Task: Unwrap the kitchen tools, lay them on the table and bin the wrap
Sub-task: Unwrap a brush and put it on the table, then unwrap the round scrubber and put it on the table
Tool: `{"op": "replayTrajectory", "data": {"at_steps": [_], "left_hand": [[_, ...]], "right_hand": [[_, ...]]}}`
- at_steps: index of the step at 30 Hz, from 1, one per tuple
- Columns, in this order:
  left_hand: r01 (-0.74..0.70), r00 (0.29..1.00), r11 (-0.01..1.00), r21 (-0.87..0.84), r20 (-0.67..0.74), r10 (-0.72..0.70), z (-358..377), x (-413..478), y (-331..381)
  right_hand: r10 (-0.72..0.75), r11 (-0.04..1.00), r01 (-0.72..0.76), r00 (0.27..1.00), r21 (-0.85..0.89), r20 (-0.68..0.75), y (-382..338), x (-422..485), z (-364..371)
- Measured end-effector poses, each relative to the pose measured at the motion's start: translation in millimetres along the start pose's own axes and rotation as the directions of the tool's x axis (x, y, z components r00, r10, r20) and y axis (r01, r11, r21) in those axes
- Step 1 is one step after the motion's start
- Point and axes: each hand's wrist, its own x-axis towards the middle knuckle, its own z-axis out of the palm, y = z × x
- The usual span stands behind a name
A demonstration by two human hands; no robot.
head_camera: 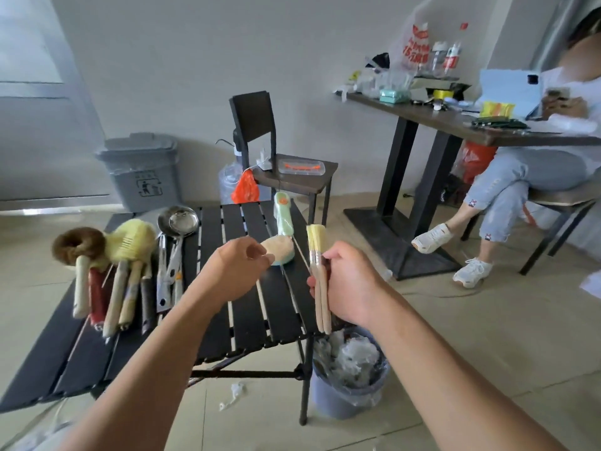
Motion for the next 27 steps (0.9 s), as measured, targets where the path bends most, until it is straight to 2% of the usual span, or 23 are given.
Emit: {"op": "replayTrajectory", "data": {"at_steps": [5,8,11,13,20,24,27], "left_hand": [[-0.028,0.987,0.999,0.030,-0.157,0.033,-41.8,-6.2,-28.7],[-0.126,0.972,0.991,0.047,-0.193,0.133,-59.9,-1.6,-44.1],[-0.214,0.960,0.974,0.076,-0.168,0.224,-81.3,7.3,-59.7],[-0.211,0.960,0.971,0.112,-0.165,0.228,-91.5,15.2,-72.1],[-0.180,0.972,0.977,0.111,-0.135,0.194,-87.4,39.4,-81.6],[-0.159,0.976,0.983,0.095,-0.135,0.171,-84.9,45.6,-82.2],[-0.170,0.975,0.984,0.045,-0.136,0.175,-84.8,46.4,-80.2]], "right_hand": [[0.005,0.996,0.006,0.993,-0.091,0.121,28.4,28.2,58.0],[-0.056,0.961,0.098,0.985,-0.257,0.166,46.6,51.0,82.2],[-0.151,0.813,0.208,0.977,-0.545,0.147,63.6,76.5,104.2],[-0.212,0.731,0.233,0.971,-0.642,0.110,72.6,96.1,116.3],[-0.381,0.660,0.341,0.920,-0.669,0.093,88.9,140.8,137.4],[-0.422,0.496,0.392,0.889,-0.775,0.180,86.9,147.2,133.8],[-0.531,0.345,0.463,0.814,-0.817,0.237,74.3,145.5,126.0]]}}
